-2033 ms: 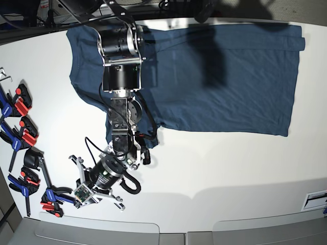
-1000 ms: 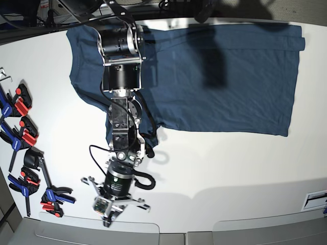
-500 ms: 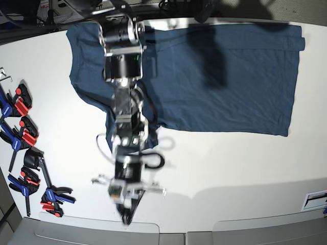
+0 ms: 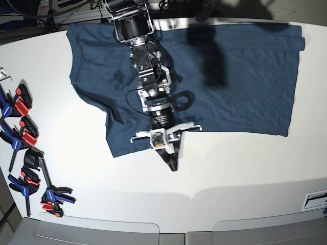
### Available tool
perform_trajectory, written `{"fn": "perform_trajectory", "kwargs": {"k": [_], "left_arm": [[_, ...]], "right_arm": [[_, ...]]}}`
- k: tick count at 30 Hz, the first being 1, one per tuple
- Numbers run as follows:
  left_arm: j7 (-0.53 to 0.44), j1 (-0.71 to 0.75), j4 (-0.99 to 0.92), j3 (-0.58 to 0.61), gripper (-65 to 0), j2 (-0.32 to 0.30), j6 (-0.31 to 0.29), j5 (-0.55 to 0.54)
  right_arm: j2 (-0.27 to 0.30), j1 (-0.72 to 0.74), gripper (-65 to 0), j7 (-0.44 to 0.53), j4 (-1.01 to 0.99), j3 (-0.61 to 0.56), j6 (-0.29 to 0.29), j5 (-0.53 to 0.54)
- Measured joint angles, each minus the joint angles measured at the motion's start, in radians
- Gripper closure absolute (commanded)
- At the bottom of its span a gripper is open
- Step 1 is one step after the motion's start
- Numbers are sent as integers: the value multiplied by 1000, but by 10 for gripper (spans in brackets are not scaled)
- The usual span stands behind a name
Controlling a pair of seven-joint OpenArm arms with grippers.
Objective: Fold the T-shirt properly
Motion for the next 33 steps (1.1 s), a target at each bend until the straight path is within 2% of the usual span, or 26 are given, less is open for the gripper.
{"fn": "perform_trajectory", "kwargs": {"k": [29,31,33], "left_arm": [[0,0,0,0,0,0,0,0],[0,0,0,0,0,0,0,0],[0,0,0,0,0,0,0,0]], "right_arm": [[0,5,0,3,0,-19,0,0],[0,5,0,3,0,-19,29,0],[1,5,0,10,0,-19,98,0]]}}
